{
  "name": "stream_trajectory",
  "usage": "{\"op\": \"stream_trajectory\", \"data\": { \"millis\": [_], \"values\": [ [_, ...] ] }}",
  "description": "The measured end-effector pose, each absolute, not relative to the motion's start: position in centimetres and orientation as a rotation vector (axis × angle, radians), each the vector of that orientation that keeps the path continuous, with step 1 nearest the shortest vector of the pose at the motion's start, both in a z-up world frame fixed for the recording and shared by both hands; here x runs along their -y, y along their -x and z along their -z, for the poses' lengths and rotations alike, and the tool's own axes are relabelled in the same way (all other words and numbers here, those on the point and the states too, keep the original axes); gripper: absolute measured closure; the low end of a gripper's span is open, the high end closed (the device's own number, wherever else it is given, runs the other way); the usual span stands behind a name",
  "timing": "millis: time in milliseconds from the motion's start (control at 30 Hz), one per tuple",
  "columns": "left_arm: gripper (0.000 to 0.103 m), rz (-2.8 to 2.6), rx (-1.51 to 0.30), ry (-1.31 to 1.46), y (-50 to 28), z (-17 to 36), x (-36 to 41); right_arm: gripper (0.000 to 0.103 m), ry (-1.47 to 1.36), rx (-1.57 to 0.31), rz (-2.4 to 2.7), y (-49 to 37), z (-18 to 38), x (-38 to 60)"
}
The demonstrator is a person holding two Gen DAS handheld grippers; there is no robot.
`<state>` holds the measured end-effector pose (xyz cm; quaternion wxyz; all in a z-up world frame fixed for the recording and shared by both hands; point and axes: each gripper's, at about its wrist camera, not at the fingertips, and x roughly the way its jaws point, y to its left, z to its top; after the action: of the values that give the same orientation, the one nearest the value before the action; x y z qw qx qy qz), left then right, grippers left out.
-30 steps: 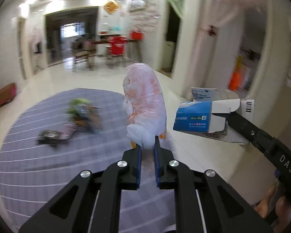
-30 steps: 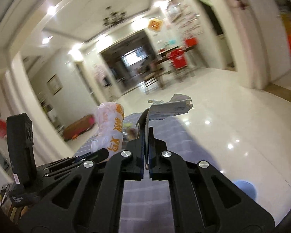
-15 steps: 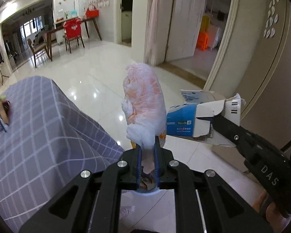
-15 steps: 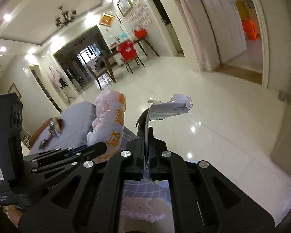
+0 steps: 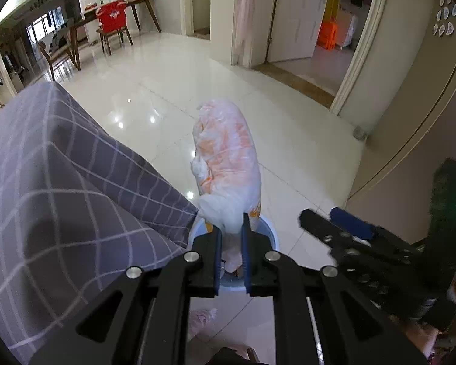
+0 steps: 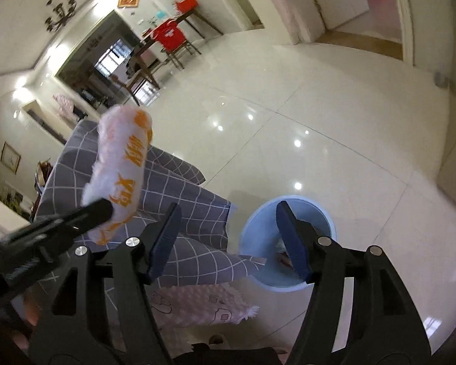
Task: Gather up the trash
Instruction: 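Carry the bag and box over the blue bucket and open both tools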
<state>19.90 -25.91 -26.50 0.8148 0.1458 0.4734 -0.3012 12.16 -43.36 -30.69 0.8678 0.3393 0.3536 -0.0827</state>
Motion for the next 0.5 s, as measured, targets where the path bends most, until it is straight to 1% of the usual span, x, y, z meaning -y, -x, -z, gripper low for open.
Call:
{"op": "stream_trajectory", "data": {
  "millis": [267, 500],
  "values": [
    [0.092, 0.662, -1.047, -0.31, -20.1, 27.5, 27.8, 0.039, -0.67, -0.689, 0.214, -11.1, 28.0, 43.8],
    [0.092, 0.664, -1.057, -0.319, -19.5, 28.1, 28.1, 0.039, -0.678, -0.657, 0.23, -9.6, 27.5, 44.6]
  ]
}}
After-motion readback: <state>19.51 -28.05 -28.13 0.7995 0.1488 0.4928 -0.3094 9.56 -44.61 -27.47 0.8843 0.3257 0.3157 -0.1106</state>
